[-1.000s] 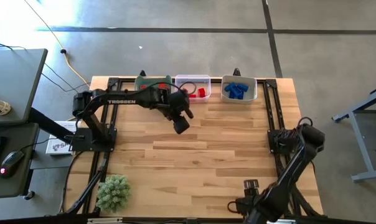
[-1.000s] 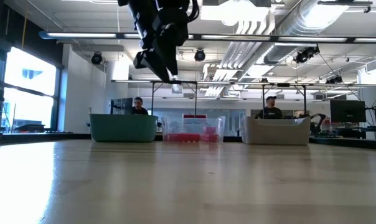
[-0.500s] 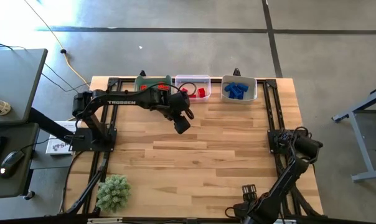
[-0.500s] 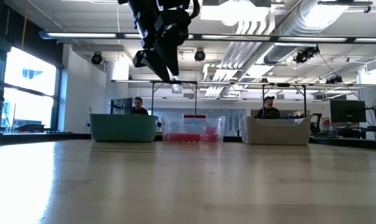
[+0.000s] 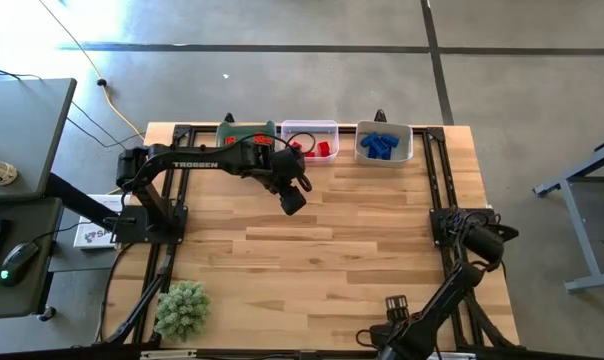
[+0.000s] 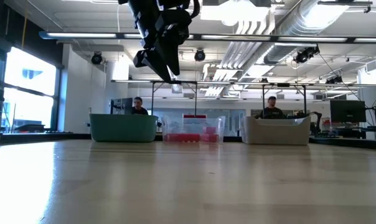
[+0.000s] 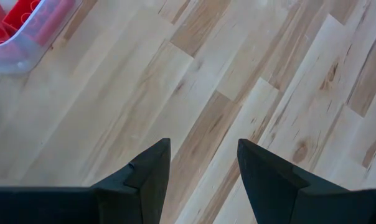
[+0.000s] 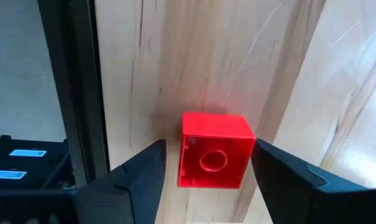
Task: Sort & place blocks by color
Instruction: Put the red game piece into the transparent bin, then return to Home Position
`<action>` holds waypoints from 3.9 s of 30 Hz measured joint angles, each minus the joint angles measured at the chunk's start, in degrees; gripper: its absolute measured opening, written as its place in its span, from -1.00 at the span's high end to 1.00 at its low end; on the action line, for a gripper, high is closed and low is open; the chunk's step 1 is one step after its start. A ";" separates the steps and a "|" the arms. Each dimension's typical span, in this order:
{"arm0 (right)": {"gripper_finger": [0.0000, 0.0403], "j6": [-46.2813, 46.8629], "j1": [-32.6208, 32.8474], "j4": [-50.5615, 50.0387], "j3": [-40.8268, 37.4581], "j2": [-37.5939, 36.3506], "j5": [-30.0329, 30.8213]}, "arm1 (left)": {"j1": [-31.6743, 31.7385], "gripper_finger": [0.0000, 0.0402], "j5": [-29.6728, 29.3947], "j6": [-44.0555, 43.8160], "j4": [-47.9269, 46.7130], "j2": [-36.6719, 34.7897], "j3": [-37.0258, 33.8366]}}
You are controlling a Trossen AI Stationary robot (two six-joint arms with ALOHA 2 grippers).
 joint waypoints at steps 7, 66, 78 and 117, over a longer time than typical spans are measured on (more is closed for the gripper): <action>0.26 -0.02 -0.68 0.43 0.01 0.05 -0.36 | 0.00 0.12 -0.02 0.48 -0.01 0.00 0.00; 0.52 -33.05 -68.02 15.81 5.84 -7.43 8.94 | 31.08 0.17 11.08 30.85 2.97 -6.63 0.04; 0.52 -47.35 -82.06 20.65 8.91 -7.47 6.08 | 32.73 0.17 10.99 28.57 2.54 -13.44 0.04; -0.42 -27.94 -88.48 27.81 8.67 -7.47 -2.04 | 26.31 0.17 11.58 11.15 19.18 -66.09 -44.92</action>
